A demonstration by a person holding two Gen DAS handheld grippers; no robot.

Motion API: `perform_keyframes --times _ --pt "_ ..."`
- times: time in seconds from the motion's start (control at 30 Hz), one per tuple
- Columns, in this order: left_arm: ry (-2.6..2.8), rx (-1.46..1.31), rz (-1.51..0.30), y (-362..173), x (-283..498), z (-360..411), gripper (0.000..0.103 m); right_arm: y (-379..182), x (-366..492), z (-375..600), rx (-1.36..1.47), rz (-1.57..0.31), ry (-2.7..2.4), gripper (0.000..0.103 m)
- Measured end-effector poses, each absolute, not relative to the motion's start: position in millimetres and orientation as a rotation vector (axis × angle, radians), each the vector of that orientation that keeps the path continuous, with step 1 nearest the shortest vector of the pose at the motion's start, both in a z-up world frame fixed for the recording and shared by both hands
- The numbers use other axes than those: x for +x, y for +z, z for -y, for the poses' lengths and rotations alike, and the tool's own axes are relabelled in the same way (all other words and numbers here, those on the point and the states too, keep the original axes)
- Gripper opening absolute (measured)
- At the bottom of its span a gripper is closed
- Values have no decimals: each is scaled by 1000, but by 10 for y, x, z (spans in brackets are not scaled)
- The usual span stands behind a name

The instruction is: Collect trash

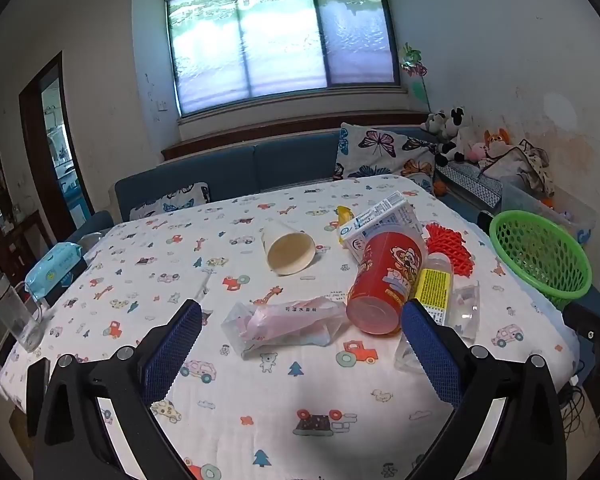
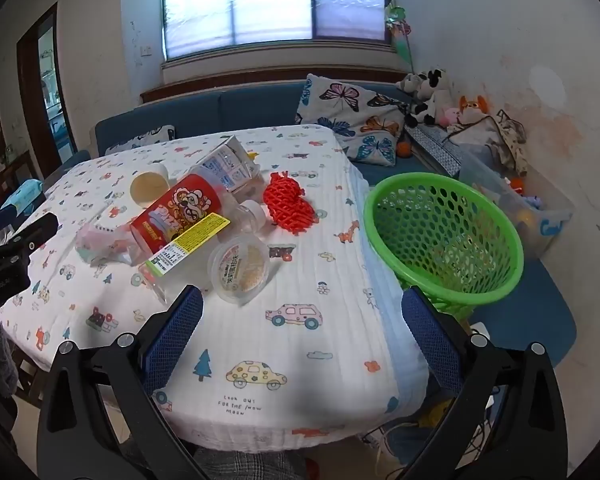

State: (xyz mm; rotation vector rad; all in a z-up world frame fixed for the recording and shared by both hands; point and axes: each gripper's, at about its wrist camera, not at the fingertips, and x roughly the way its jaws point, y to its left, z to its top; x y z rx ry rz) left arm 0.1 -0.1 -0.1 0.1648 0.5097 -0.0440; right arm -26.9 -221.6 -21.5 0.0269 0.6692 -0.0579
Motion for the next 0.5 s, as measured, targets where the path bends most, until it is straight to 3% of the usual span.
perform_keyframes --times 0.5 --pt "-49 159 -505 38 -16 53 97 -204 -279 2222 31 -665 -56 99"
